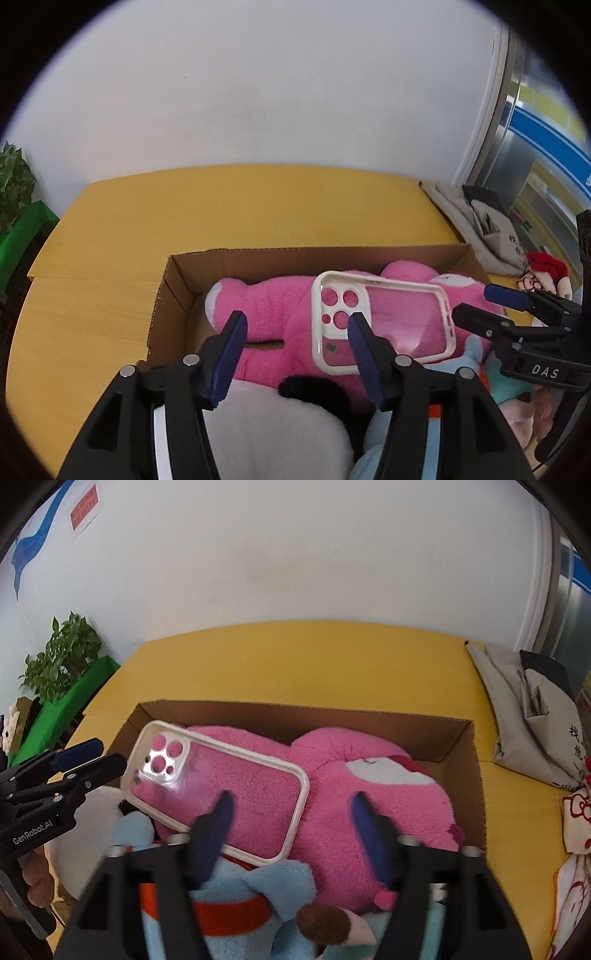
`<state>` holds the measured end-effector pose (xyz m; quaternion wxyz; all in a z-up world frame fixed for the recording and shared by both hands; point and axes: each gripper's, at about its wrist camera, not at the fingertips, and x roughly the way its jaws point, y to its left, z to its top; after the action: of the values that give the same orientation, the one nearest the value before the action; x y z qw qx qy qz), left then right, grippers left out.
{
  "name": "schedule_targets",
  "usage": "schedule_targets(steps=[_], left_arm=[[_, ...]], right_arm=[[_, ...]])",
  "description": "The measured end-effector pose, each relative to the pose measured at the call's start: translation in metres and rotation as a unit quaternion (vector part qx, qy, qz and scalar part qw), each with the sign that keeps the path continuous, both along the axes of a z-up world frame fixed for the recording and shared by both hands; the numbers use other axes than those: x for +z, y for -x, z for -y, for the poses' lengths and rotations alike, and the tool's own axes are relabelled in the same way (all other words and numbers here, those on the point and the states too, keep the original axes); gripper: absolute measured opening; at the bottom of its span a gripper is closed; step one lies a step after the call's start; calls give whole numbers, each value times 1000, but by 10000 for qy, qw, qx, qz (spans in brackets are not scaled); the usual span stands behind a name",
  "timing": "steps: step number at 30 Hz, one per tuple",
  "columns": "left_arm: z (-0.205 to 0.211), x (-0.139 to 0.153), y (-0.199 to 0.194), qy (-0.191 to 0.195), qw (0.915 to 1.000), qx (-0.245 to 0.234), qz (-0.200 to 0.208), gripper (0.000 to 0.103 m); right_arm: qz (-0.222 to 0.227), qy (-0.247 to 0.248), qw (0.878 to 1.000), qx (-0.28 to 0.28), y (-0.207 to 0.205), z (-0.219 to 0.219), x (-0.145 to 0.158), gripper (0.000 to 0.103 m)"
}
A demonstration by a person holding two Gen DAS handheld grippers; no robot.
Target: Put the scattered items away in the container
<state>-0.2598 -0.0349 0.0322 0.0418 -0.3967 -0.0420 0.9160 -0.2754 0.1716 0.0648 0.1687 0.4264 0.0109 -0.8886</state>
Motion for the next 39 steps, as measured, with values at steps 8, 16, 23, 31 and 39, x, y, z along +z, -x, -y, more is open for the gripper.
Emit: schedule_targets(steps=[8, 16, 23, 31, 39], left_arm=[[-6, 35, -45, 238, 9983, -90, -524, 66], [-15, 62, -124, 218, 9929, -72, -1170, 78], [-18, 47, -178, -41, 9939, -46, -1102, 79], [-21, 29, -232, -69, 9929, 100, -1180, 79], [-15, 0, -259, 4, 9936, 294, -1092, 79]], right_arm=[[-437, 6, 9990, 90, -44, 5, 40, 95], [-926, -44, 9955, 207, -130, 0, 53, 103], [-984, -23, 9951, 18, -196, -13, 39, 103], [-1042, -8, 9940, -336, -241, -29, 25, 103], [-1154, -36, 9920, -504, -268, -41, 6, 103]])
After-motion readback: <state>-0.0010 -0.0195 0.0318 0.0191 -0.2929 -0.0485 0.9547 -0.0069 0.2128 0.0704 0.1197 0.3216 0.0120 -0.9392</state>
